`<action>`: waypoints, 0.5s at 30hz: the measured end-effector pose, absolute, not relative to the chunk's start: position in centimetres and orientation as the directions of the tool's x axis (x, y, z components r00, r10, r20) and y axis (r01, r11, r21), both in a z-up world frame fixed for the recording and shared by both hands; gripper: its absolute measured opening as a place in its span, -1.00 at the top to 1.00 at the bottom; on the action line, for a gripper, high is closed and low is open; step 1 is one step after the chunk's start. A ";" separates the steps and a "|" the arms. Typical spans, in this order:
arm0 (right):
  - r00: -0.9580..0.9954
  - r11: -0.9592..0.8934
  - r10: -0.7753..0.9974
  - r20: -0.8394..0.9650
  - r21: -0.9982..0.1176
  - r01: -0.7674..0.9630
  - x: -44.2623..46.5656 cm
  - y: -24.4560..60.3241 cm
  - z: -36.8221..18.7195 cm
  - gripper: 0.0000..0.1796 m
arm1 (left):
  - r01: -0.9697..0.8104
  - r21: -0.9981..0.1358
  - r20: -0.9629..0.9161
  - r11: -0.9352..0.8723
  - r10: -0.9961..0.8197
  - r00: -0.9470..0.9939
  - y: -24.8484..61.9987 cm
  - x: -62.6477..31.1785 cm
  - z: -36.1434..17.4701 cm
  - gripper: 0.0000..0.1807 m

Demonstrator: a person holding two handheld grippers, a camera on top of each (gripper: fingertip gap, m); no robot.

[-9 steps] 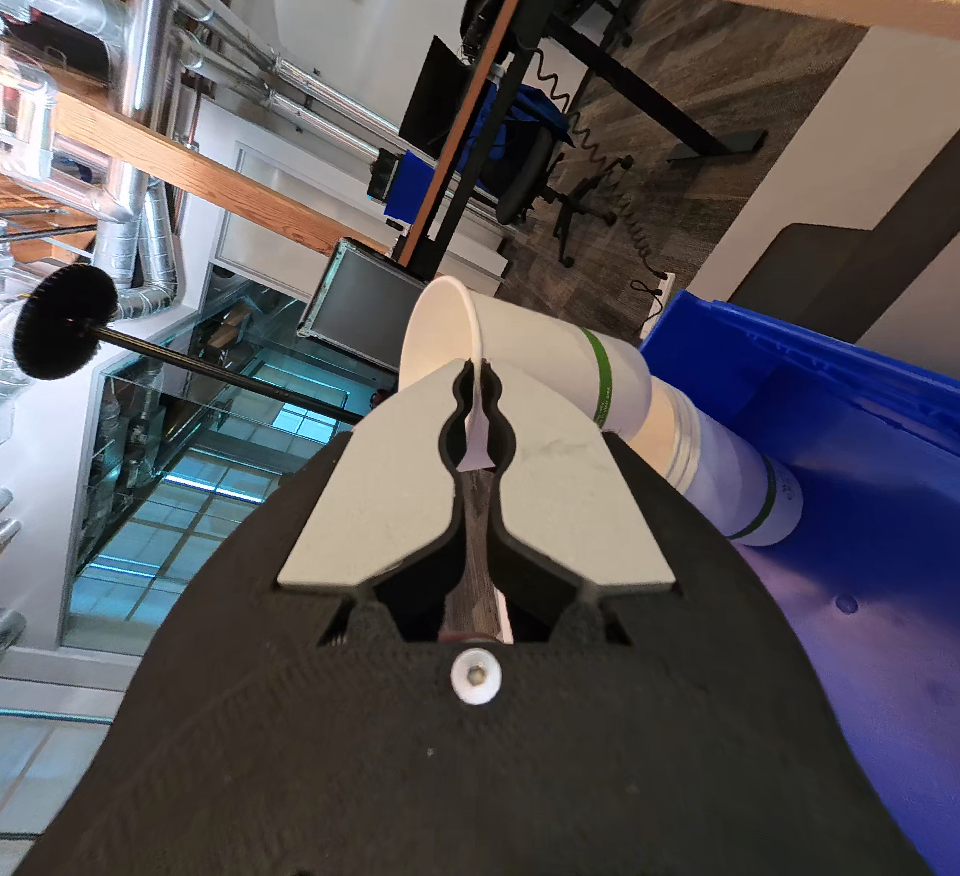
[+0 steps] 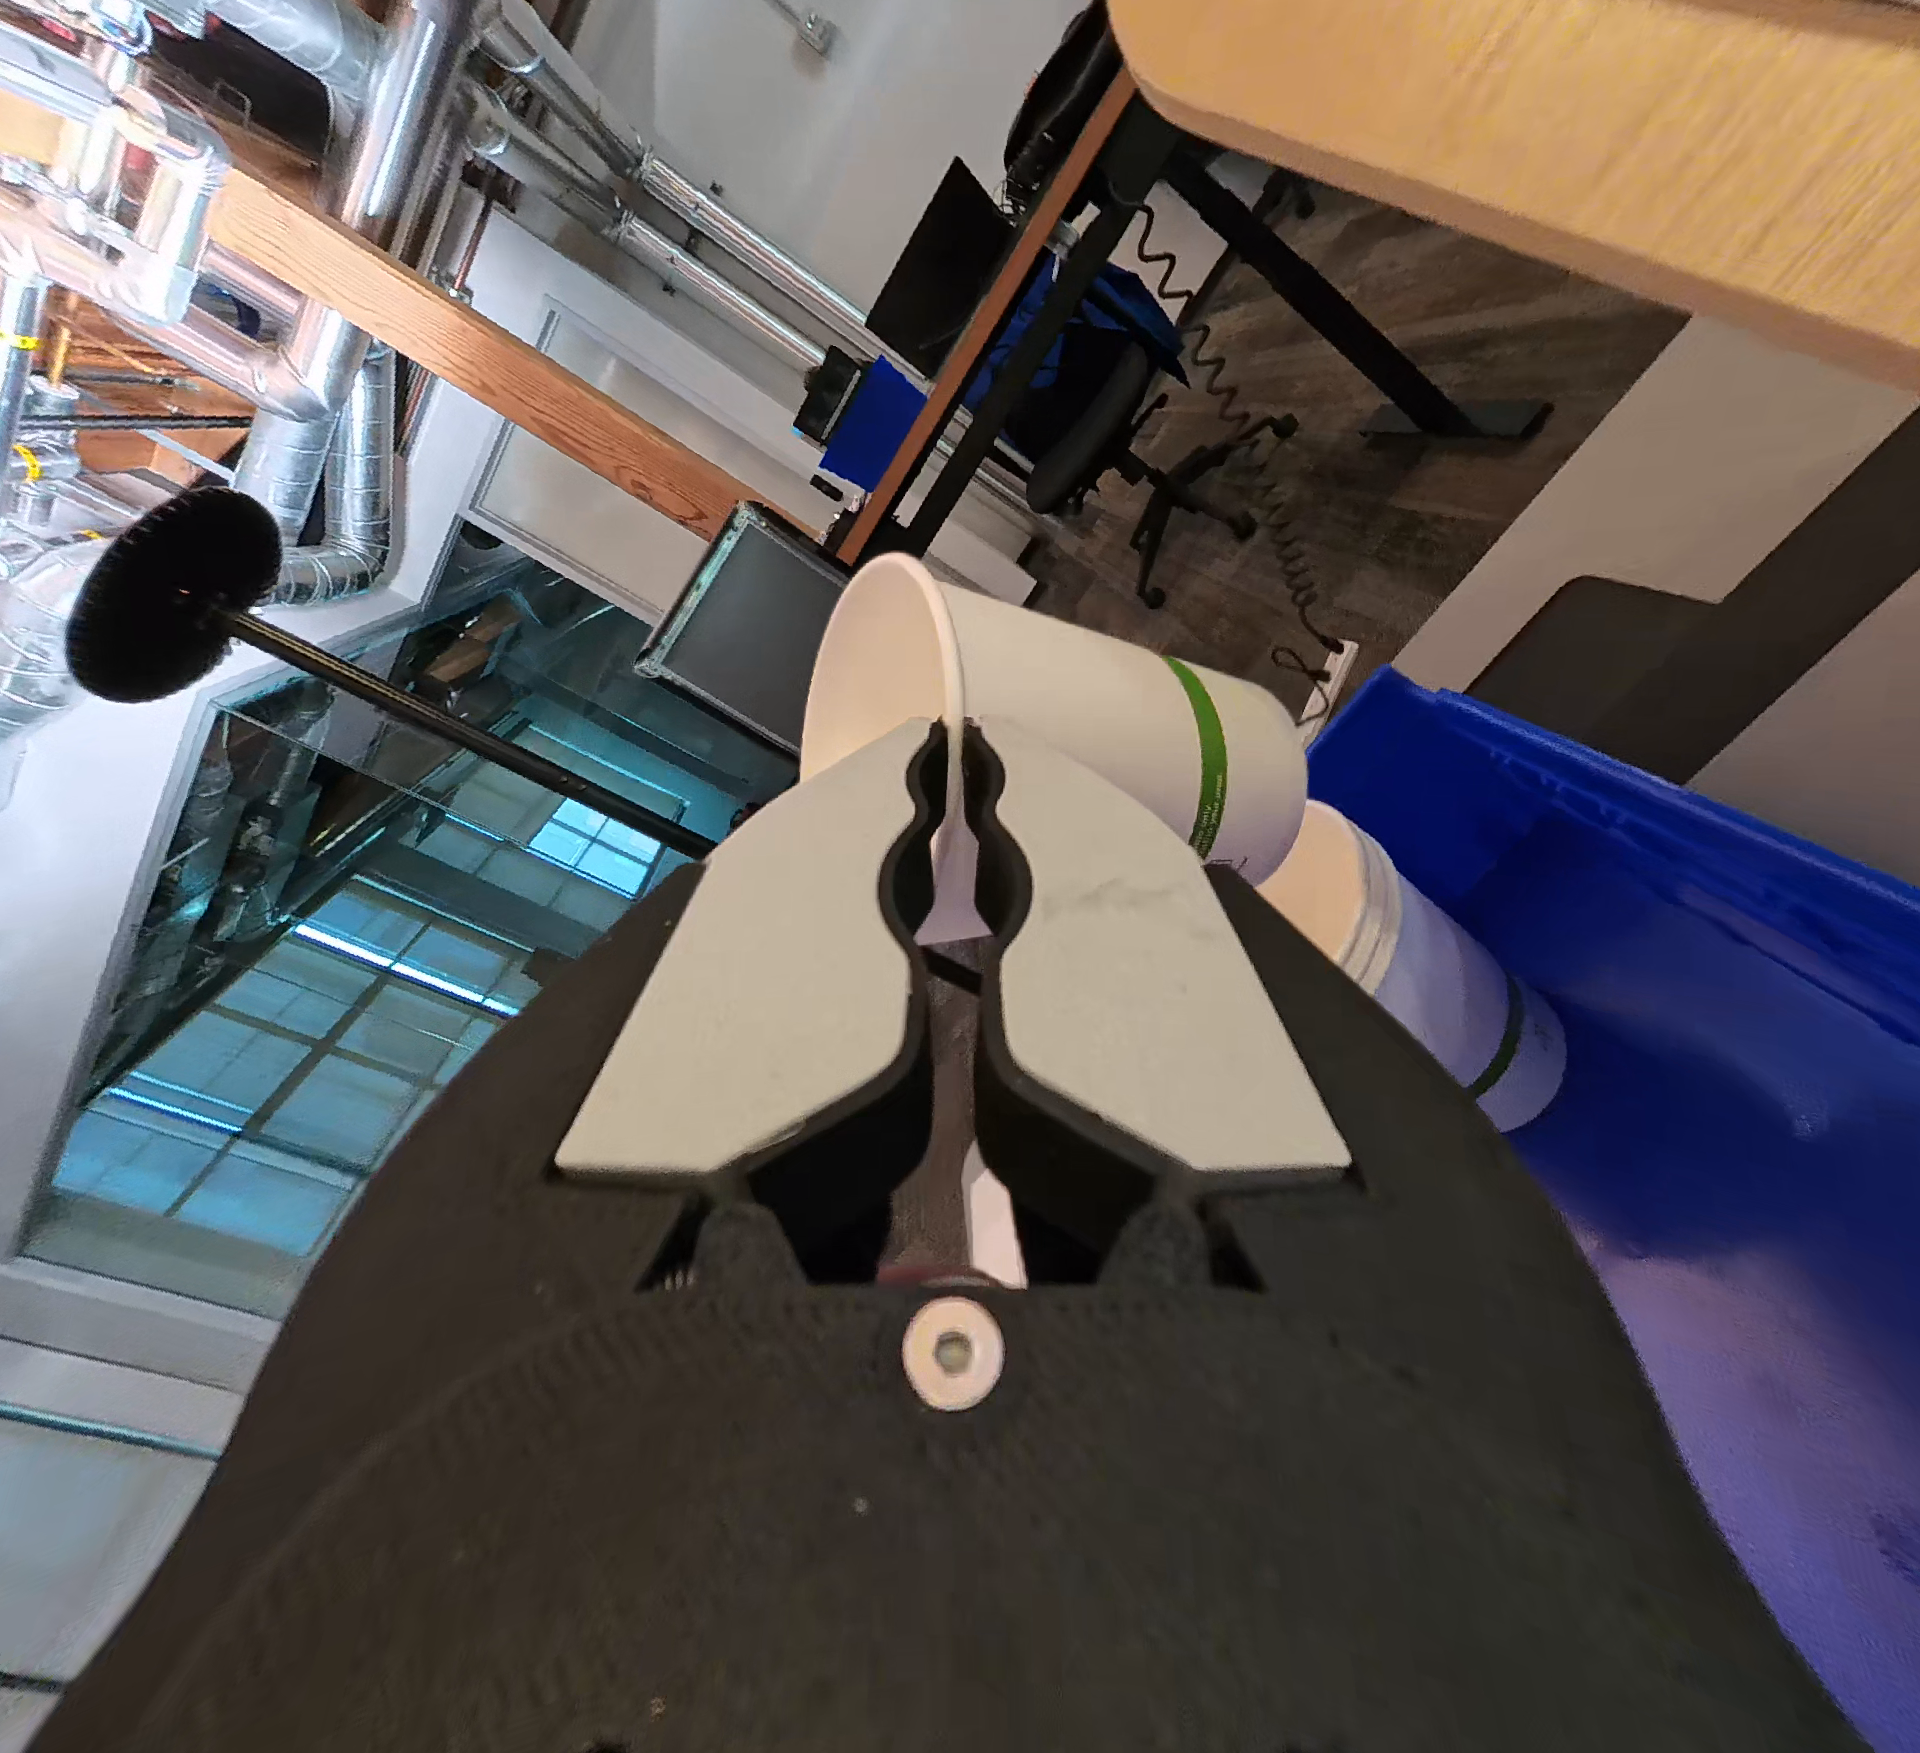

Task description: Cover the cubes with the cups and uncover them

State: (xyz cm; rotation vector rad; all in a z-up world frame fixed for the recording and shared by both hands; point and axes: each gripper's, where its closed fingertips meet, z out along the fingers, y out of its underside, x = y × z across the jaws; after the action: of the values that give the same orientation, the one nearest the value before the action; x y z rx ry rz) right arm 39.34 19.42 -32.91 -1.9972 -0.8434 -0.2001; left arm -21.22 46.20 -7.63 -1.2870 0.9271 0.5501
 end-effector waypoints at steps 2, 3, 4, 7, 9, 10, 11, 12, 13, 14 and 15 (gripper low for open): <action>0.751 -0.329 0.485 0.449 -0.702 0.632 39.3 19.4 -32.8 0.97 | -0.772 -0.588 -0.808 0.241 -0.142 0.571 45.2 -21.5 -6.9 0.97; 0.750 -0.327 0.486 0.449 -0.702 0.632 39.2 19.4 -32.8 0.97 | -0.762 -0.598 -0.801 0.248 -0.140 0.583 44.7 -21.7 -6.5 0.97; 0.749 -0.325 0.487 0.449 -0.703 0.633 39.2 19.3 -32.8 0.97 | -0.751 -0.610 -0.791 0.254 -0.143 0.595 44.2 -21.8 -6.2 0.97; 0.746 -0.318 0.490 0.450 -0.705 0.634 39.1 19.3 -32.7 0.97 | -0.724 -0.637 -0.769 0.264 -0.146 0.623 42.7 -22.1 -5.4 0.97; 0.745 -0.314 0.492 0.450 -0.707 0.634 39.1 19.3 -32.7 0.97 | -0.717 -0.644 -0.762 0.266 -0.146 0.631 41.7 -22.3 -5.2 0.97; 0.745 -0.312 0.493 0.449 -0.708 0.633 39.1 19.3 -32.7 0.97 | -0.713 -0.648 -0.759 0.268 -0.148 0.634 41.2 -22.4 -5.2 0.97; 0.745 -0.311 0.493 0.448 -0.709 0.633 39.1 19.2 -32.7 0.97 | -0.706 -0.653 -0.754 0.273 -0.151 0.639 40.7 -22.4 -5.1 0.97; 0.746 -0.310 0.493 0.448 -0.710 0.632 39.1 19.2 -32.6 0.97 | -0.698 -0.660 -0.748 0.278 -0.156 0.645 40.1 -22.3 -5.0 0.97; 0.745 -0.308 0.494 0.448 -0.712 0.632 39.0 19.2 -32.6 0.97 | -0.688 -0.669 -0.740 0.281 -0.163 0.652 39.5 -22.2 -4.9 0.97; 0.745 -0.305 0.494 0.449 -0.712 0.632 39.0 19.2 -32.6 0.97 | -0.672 -0.681 -0.728 0.290 -0.176 0.662 38.8 -22.0 -4.9 0.97; 0.744 -0.303 0.494 0.449 -0.713 0.632 39.0 19.2 -32.6 0.97 | -0.654 -0.694 -0.716 0.301 -0.192 0.671 38.1 -21.7 -4.8 0.97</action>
State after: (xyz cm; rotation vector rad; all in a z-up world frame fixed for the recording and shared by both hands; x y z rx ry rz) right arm 39.00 19.19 -32.55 -1.9657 -0.8557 -0.1774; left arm -21.74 38.07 -4.80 -1.2596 0.8232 0.3575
